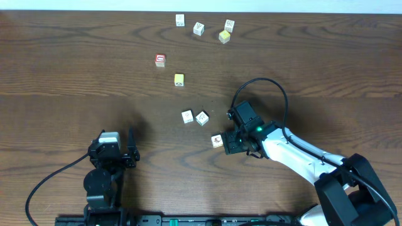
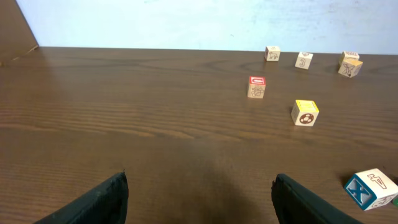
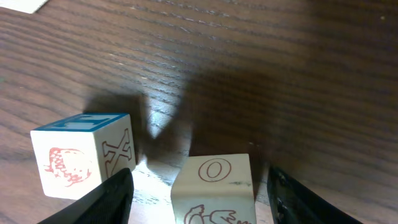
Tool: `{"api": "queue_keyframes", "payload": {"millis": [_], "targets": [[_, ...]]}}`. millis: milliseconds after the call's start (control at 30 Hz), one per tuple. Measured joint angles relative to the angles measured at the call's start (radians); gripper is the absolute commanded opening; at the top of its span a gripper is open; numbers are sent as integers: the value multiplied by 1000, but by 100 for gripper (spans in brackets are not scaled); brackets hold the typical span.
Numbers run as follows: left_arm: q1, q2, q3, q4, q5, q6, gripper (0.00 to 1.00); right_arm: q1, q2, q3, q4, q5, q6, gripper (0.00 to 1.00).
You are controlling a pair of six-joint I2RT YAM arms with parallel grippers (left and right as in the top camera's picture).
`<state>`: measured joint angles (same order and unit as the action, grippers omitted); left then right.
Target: Lift 4 blocks
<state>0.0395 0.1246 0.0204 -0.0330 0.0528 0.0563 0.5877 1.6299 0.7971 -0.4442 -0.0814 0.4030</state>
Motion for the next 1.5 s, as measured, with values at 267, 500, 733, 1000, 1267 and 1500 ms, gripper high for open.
{"api": "queue_keyframes", "payload": {"millis": [267, 500, 733, 1000, 1267, 1500], "targets": [[0, 0, 0, 0, 0, 0, 74, 0, 0, 8, 2, 8, -1, 70], [0, 0, 0, 0, 0, 0, 74, 0, 11, 142, -120, 80, -15, 50], [0, 0, 0, 0, 0, 0, 74, 0, 11, 237, -207, 169, -32, 1], [0, 0, 0, 0, 0, 0, 74, -13, 11, 237, -304, 236, -24, 1], [0, 0, 0, 0, 0, 0, 74, -22, 11, 206, -319, 235, -18, 1], [0, 0, 0, 0, 0, 0, 74, -22, 12, 107, -254, 187, -1, 1]]}}
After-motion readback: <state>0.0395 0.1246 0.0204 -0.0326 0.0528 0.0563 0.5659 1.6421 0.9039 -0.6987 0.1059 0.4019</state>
